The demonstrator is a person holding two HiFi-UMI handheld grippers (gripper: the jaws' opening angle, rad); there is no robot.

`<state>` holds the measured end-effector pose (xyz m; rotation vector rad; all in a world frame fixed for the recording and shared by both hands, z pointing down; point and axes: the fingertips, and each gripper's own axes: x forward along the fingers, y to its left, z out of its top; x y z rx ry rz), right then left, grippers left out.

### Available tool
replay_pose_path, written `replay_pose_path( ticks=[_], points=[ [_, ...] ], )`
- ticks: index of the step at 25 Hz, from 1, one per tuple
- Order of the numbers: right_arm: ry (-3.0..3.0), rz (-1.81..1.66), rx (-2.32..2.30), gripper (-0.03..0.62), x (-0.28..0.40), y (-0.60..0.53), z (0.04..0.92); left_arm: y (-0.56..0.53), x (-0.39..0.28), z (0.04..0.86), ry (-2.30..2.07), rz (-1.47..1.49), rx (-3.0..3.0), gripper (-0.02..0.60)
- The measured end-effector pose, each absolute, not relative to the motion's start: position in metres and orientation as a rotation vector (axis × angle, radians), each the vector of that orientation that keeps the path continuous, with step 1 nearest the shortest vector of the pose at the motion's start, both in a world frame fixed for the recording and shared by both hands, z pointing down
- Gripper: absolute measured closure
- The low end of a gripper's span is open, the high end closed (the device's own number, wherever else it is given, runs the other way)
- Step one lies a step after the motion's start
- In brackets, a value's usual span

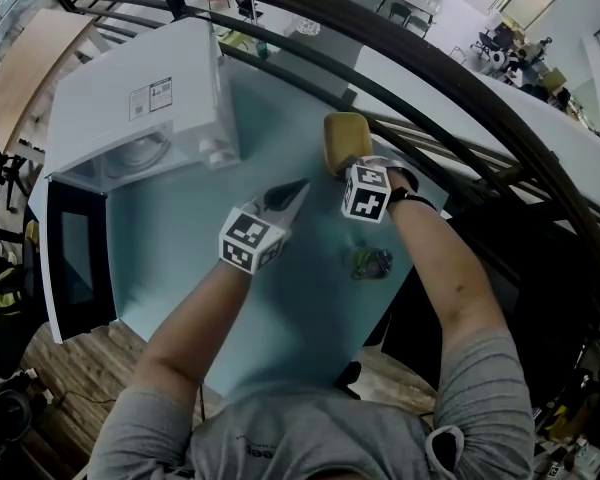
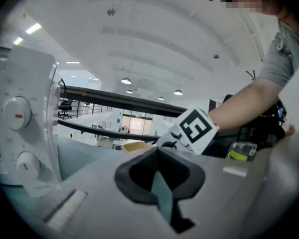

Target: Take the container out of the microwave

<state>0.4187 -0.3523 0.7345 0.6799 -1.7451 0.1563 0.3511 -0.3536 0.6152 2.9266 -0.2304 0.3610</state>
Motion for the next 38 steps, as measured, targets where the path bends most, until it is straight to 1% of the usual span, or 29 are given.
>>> replay_pose_path(
  ticks=[8,24,30,38],
  points=[
    [-1.749,0.163,0.641,0.576,0.414,-0.344,0.751,-0.348,0.352,0.620,-0.219,0.365,2.921,0.566],
    [-1.767,0.182,0.695,0.571,0.416,-0.345,0.748,-0.344,0.348,0.614,-0.221,0.348,2.920,0.565],
    [-1.772,0.177,0.713,0.528,0.416,-0.346,0.738,-0.344,0.344,0.608,-0.231,0.344,2.928,0.565],
    [-1.791,0.163,0.767,0.526,0.412,-0.350,0.704,-0.341,0.333,0.588,-0.244,0.327,2.941,0.565]
  ],
)
